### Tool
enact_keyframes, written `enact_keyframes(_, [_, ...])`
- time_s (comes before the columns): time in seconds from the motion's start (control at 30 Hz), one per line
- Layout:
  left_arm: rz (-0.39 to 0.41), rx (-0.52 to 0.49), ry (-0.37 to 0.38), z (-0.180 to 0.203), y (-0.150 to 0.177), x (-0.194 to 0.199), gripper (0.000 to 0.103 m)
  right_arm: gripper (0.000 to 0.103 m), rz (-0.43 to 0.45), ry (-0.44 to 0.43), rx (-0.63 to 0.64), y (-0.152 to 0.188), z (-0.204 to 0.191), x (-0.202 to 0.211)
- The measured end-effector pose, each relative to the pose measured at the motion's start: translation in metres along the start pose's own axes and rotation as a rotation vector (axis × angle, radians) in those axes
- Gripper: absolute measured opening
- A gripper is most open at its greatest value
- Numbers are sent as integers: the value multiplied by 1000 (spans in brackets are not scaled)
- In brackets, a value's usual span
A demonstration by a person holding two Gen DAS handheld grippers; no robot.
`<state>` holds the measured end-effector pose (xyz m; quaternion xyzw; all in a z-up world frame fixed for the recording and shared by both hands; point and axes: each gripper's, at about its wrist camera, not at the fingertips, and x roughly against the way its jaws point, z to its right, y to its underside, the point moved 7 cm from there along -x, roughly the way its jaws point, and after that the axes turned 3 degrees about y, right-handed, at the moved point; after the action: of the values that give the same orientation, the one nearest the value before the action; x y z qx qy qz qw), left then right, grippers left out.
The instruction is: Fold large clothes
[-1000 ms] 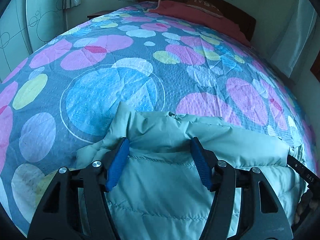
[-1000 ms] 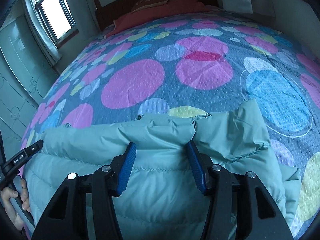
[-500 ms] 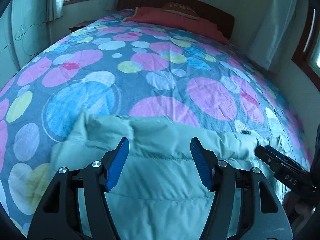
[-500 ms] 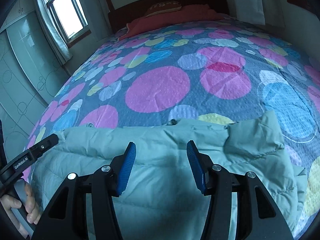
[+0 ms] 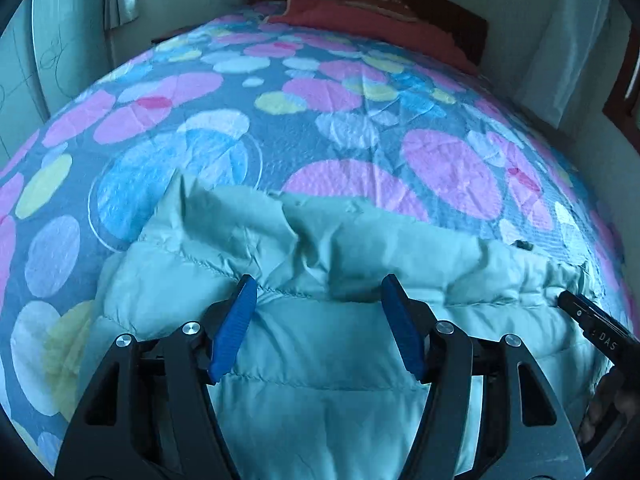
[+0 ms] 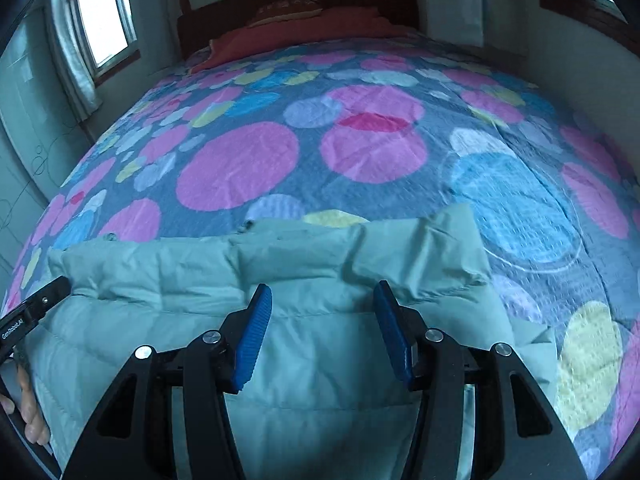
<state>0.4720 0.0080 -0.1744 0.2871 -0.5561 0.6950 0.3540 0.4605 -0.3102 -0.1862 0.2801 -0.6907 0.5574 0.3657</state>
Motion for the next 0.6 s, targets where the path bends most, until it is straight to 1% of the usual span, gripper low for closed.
enact_keyframes(0.03, [-21, -4, 11, 0, 2, -8, 64, 54, -6, -19, -8, 1, 1, -5])
enact_keyframes(0.13, [-20, -17, -4, 1, 1, -3, 64, 55, 1, -21, -8, -2, 0, 1])
enact_keyframes(0.23, [-9, 13, 23, -4, 7, 17, 64, 55, 21, -60, -62, 4, 10, 24])
enact_keyframes(0.3, [18, 40, 31, -12, 14, 40, 65, 55, 40, -79, -103, 14, 24, 44])
enact_keyframes(0.37, [45, 83, 46, -24, 25, 64, 69, 55, 54, -104, -157, 29, 39, 66])
enact_keyframes(0.43, [73, 141, 40, -40, 40, 89, 70, 59, 66, -115, -210, 49, 57, 87])
enact_keyframes(0.53, [116, 253, 25, -70, 73, 124, 71, 63, 72, -116, -281, 83, 84, 111])
enact_keyframes(0.6, [119, 343, 7, -91, 99, 142, 74, 64, 57, -147, -346, 108, 98, 119])
